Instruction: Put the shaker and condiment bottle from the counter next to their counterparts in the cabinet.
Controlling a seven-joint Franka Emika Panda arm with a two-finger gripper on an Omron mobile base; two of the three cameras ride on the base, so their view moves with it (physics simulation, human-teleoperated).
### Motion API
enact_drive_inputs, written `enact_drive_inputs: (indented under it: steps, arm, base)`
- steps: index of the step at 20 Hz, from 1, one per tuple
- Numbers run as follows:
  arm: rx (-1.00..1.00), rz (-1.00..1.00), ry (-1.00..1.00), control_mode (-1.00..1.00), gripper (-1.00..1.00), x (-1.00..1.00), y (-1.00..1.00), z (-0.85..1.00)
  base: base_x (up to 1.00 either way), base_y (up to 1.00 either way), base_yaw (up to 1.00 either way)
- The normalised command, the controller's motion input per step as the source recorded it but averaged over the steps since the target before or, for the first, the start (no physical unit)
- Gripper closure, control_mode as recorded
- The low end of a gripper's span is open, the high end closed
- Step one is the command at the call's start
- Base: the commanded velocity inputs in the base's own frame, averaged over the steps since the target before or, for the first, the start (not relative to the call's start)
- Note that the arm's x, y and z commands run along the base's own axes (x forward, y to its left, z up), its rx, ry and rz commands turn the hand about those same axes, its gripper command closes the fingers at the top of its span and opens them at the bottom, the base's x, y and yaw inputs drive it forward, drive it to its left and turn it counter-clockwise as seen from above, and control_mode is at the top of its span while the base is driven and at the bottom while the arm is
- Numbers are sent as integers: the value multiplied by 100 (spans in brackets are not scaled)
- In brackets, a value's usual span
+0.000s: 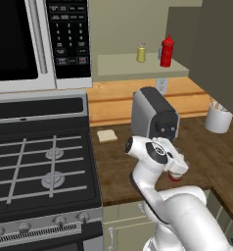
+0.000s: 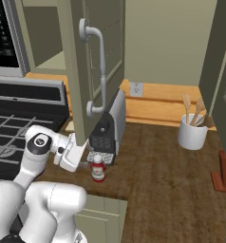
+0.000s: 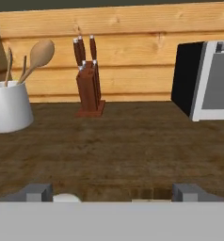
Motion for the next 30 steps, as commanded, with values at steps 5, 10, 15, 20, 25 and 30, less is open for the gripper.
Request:
enact_drive_inputs:
  steps: [5,10,15,20,25,30]
  arm:
    - [-2,3,0,-100,-100,-2,-51,-59]
    - [0,0,0,-100,-100,-1,-31,-37]
    - [0,3,-3,-100,-100,0,-1,-23]
    - [0,5,-4,-100,-100,0,0,-27]
    - [0,3,-5,-100,-100,5,0,-6]
    - [0,0,-4,-100,-100,-5,-12,13]
  base:
    - [0,0,0]
    - [0,0,0]
    - [0,0,0]
    - [0,0,0]
    - [0,0,0]
    - [0,0,0]
